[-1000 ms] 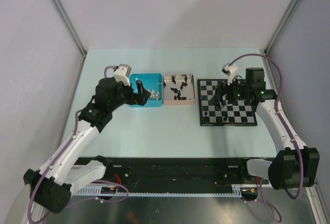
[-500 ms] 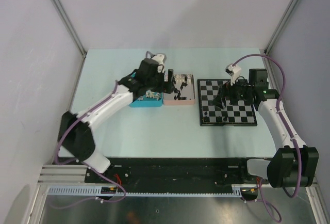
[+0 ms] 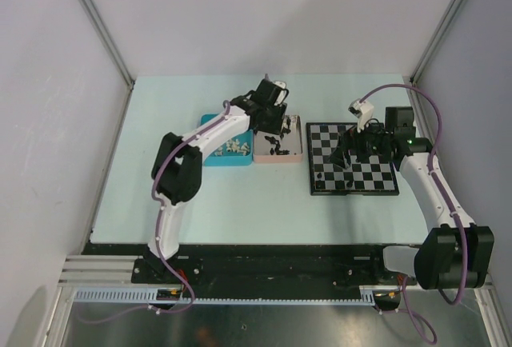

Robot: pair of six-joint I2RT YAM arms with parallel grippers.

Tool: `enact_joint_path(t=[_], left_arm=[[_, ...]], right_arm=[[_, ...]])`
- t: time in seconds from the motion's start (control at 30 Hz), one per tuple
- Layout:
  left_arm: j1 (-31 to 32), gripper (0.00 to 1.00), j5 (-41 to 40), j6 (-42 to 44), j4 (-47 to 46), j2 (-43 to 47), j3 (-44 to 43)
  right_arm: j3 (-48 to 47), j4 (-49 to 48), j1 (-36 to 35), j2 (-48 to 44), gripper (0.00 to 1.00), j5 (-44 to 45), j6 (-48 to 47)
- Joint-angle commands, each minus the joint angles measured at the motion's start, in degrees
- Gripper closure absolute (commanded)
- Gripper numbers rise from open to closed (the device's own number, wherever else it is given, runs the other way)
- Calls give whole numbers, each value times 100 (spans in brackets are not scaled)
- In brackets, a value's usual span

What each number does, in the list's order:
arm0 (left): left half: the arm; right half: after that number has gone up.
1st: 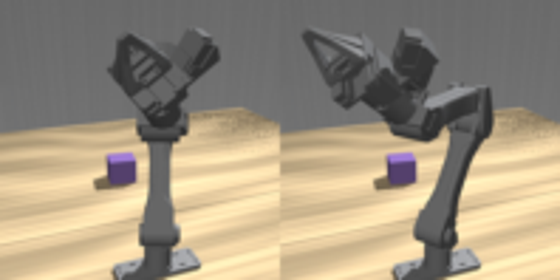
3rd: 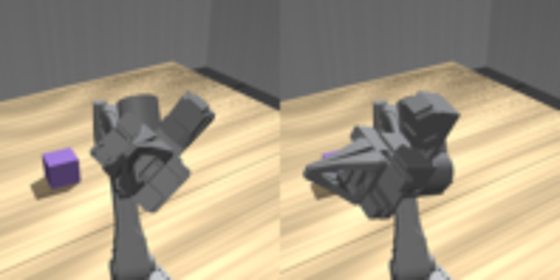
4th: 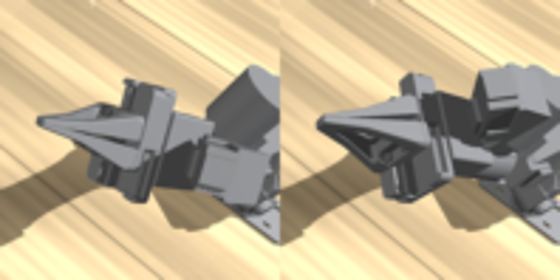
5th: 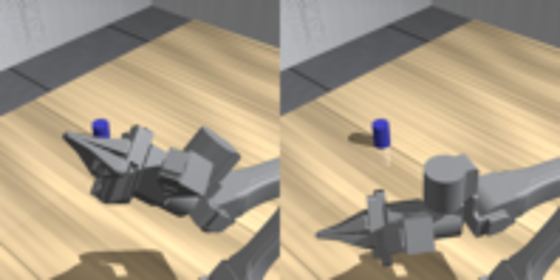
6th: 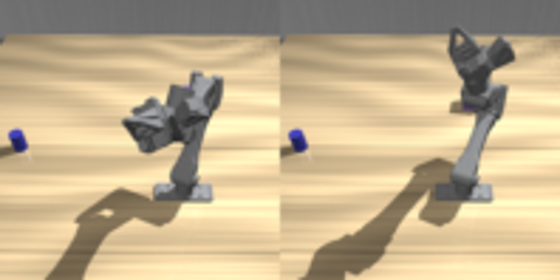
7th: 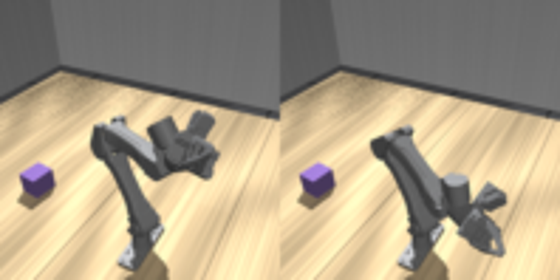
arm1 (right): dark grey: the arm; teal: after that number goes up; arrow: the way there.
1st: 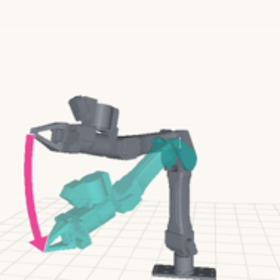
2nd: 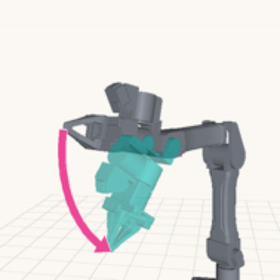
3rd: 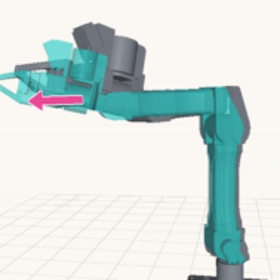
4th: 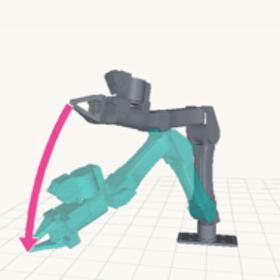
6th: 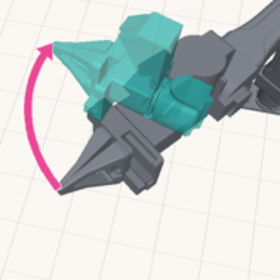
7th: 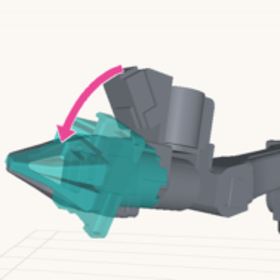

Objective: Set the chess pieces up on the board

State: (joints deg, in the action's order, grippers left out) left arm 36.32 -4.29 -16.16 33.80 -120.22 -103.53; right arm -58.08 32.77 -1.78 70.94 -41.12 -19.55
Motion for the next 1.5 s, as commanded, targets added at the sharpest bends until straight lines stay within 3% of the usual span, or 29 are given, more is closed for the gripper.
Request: enact_joint_path(t=[0.0, 0.13, 0.37, 1.1, 1.4, 1.47], left_arm=[[-72, 49, 217, 333, 197, -361, -773], [-54, 51, 893, 842, 206, -852, -1370], [-98, 56, 966, 1168, 215, -1459, -1978], [-186, 66, 834, 948, 294, -2084, -2356], [-195, 73, 869, 948, 294, -2224, -2470], [-195, 79, 878, 948, 294, -2225, -2488]], right_arm=[[-107, 18, 11, 52, 0, 25, -22], [-98, 10, -6, 87, 0, 25, -31], [-107, 18, -41, 96, 0, 78, -49], [-107, 18, -209, 201, 1, 236, -93], [-98, 18, -217, 192, 0, 263, -102], [-98, 18, -217, 193, 0, 254, -110]])
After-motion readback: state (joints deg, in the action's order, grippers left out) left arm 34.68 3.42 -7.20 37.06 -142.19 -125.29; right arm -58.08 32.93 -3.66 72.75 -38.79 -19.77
